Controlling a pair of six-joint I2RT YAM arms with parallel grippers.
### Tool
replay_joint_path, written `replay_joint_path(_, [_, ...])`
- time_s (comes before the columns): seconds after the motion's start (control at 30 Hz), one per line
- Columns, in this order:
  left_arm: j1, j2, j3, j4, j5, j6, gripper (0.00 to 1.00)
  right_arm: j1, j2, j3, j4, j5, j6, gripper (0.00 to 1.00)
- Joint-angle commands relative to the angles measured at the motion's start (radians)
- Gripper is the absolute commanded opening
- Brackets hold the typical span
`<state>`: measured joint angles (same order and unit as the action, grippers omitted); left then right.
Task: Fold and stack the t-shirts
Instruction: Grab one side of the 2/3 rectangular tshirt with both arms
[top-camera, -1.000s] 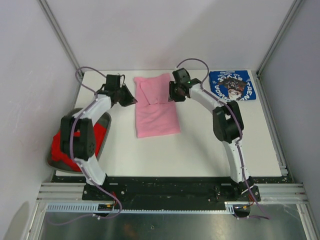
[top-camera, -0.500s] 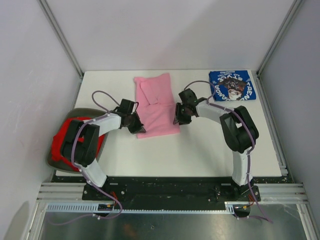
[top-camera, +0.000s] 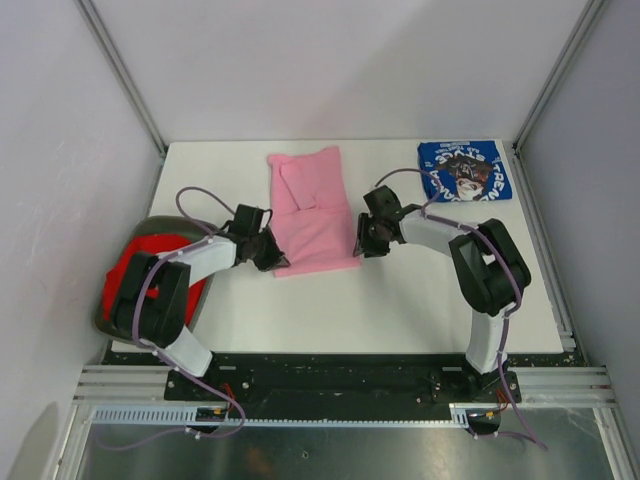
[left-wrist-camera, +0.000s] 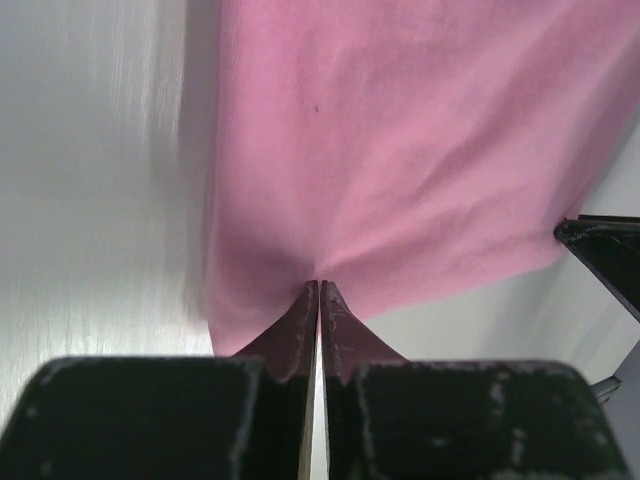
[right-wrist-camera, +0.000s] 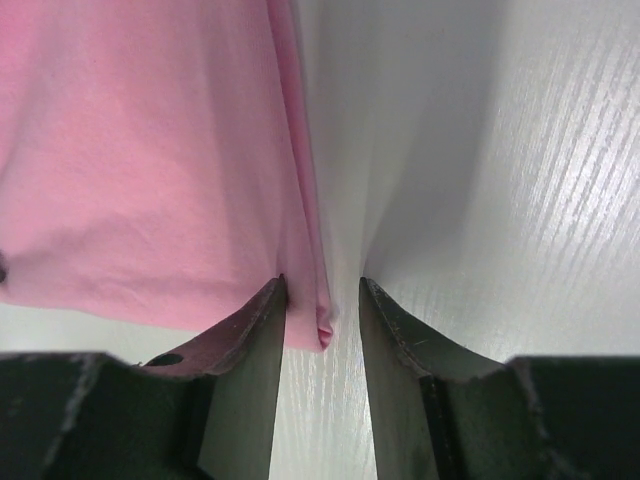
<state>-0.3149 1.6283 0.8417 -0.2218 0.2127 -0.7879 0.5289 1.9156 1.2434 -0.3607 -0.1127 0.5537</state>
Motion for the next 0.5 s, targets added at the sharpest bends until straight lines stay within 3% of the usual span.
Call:
replay_joint_path(0.0, [0.000,-0.105,-0.038,0.001,-0.007,-0.003,0.06,0.014,-0.072,-0.013,-0.012,0.032,0.004,0.40])
replay_joint_path(0.47, [0.000,-0.048,-0.124,0.013,-0.059,-0.006,0.05,0.051,-0.078,-0.055,0.000,0.040,0.017,0.40])
